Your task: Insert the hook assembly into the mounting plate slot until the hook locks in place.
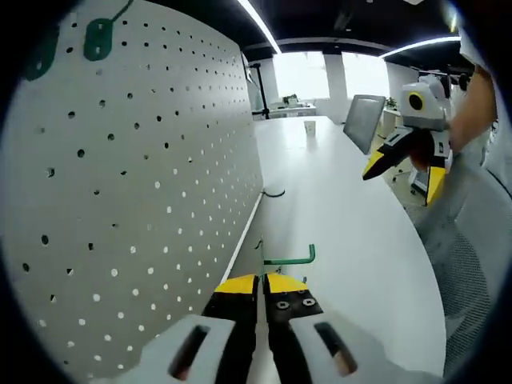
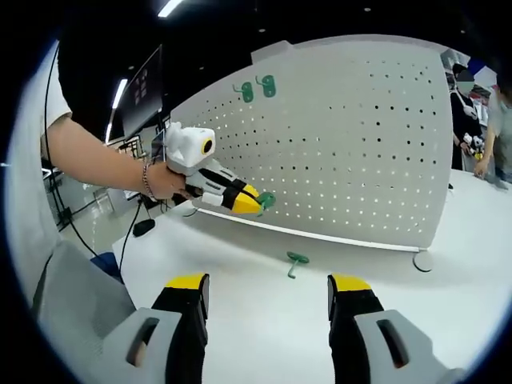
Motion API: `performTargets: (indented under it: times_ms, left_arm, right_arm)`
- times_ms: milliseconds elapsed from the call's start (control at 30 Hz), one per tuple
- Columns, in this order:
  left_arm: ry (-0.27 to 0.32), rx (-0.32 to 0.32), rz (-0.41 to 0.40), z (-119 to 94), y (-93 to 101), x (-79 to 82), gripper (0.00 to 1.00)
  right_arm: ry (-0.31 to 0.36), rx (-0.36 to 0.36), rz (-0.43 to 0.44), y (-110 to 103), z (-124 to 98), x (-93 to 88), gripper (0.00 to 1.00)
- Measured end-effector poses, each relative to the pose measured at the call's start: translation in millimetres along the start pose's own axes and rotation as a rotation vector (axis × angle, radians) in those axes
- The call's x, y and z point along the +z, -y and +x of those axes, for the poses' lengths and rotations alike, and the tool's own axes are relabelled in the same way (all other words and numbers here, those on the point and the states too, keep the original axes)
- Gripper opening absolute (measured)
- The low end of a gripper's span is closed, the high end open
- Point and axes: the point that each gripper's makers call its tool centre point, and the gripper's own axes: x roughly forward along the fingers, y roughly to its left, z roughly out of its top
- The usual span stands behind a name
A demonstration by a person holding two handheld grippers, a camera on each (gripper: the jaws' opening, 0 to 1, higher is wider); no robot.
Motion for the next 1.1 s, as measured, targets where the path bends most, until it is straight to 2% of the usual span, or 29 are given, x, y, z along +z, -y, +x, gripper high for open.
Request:
performTargets:
  times_ms: [100, 167, 233, 333, 400, 600, 967, 1100]
  left_arm:
    - [0.026, 0.018, -0.014, -5.3, 0.5, 4.7, 0.02]
    - [0.068, 0.021, -0.074, -8.4, 3.3, 11.3, 0.02]
    - [0.065, 0.018, -0.044, -11.2, 5.6, 11.1, 0.02]
    - [0.083, 0.029, -0.060, -16.5, 6.2, 15.5, 0.02]
    - [0.130, 0.045, -0.084, -21.9, 6.3, 25.6, 0.02]
    - [0.147, 0.058, -0.065, -31.5, 11.5, 34.9, 0.02]
    - [0.276, 0.118, -0.093, -64.0, 19.1, 68.0, 0.03]
    - [0.314, 0.144, -0.107, -75.2, 23.9, 75.2, 0.03]
  right_arm:
    - [0.006, 0.002, -0.005, -1.2, 0.2, 2.8, 0.58]
    - [0.009, 0.004, -0.012, -2.6, 0.6, 4.4, 0.58]
    - [0.007, 0.007, -0.011, -3.5, 1.1, 4.2, 0.58]
    - [0.010, 0.007, -0.013, -3.9, 1.0, 5.4, 0.58]
    - [0.015, 0.005, -0.012, -3.7, 0.7, 6.6, 0.58]
    - [0.020, 0.004, -0.006, -3.7, 0.6, 6.7, 0.58]
    - [0.040, 0.010, -0.008, -6.8, -1.1, 10.6, 0.58]
    - [0.051, 0.015, -0.007, -9.8, -1.9, 12.6, 0.58]
